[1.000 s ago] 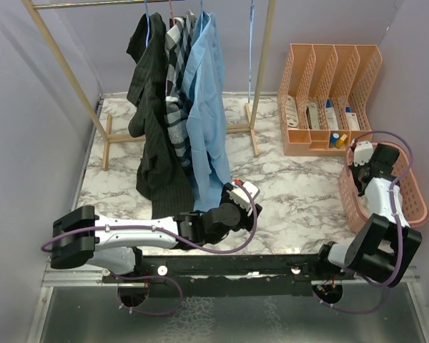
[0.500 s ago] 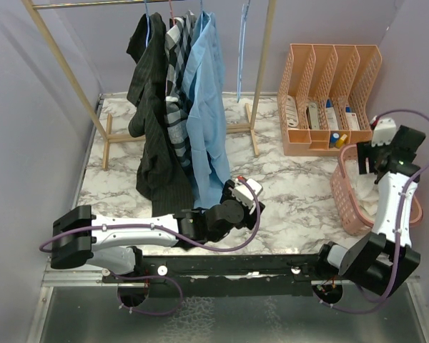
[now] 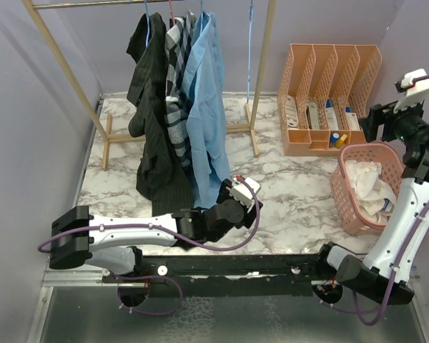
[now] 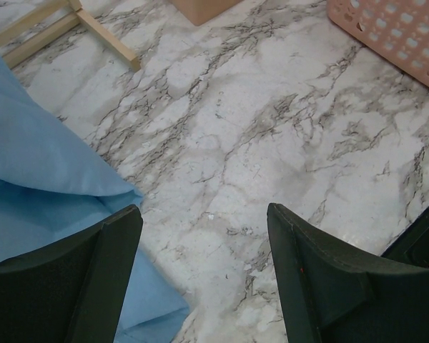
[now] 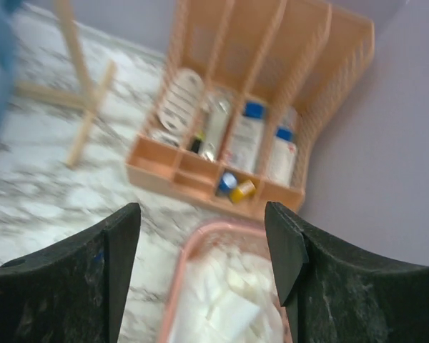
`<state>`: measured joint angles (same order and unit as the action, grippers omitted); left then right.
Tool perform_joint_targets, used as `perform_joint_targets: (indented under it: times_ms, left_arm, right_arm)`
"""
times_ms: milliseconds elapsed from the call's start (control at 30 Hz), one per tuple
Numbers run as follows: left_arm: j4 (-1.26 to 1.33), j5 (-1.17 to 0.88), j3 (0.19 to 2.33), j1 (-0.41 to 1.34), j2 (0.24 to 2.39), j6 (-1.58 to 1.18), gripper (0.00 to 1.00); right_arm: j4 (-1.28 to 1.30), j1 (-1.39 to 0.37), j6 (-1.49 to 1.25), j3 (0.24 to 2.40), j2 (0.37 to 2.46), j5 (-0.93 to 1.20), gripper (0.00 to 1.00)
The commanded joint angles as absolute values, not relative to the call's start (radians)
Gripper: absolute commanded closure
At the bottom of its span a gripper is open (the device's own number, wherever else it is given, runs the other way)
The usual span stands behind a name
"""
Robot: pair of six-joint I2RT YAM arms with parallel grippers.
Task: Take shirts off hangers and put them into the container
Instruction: Place the shirt in the bin, then pick up the hanger from the clothesline.
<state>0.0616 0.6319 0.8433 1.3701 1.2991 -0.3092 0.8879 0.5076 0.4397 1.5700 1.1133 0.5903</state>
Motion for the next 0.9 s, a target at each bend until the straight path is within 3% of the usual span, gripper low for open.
perform_joint_targets:
  times_ms: [0, 200, 367, 533, 633, 767, 867]
  left_arm:
    - [0.036, 0.688, 0.851, 1.374, 1.259, -0.346, 0.26]
    - [0.021, 0.684, 0.861, 1.374, 1.252, -0.354, 0.27]
    - [0.012, 0.686, 0.902, 1.374, 1.265, -0.325, 0.27]
    - [-0.003, 0.681, 0.959, 1.374, 1.296, -0.298, 0.27]
    - [-0.019, 0.689, 0.996, 1.374, 1.315, -0.282, 0.27]
    - [-0.042, 0.719, 1.036, 1.376, 1.325, -0.259, 0.27]
    - [-0.054, 0.745, 1.060, 1.375, 1.320, -0.235, 0.27]
  right_arm:
    - [0.938, 0.506, 0.222, 1.816, 1.143, 0.967, 0.35]
    - [0.874, 0.478, -0.139, 2.246, 1.372, 1.180, 0.45]
    - [0.630, 0.474, -0.379, 2.259, 1.383, 1.239, 0.45]
    - [0.672, 0.454, -0.344, 2.327, 1.434, 1.245, 0.45]
    - [0.757, 0.328, -0.258, 2.260, 1.419, 1.153, 0.45]
    - [0.809, 0.051, -0.101, 1.963, 1.325, 0.889, 0.45]
    - [0.828, -0.057, -0.038, 1.830, 1.299, 0.784, 0.45]
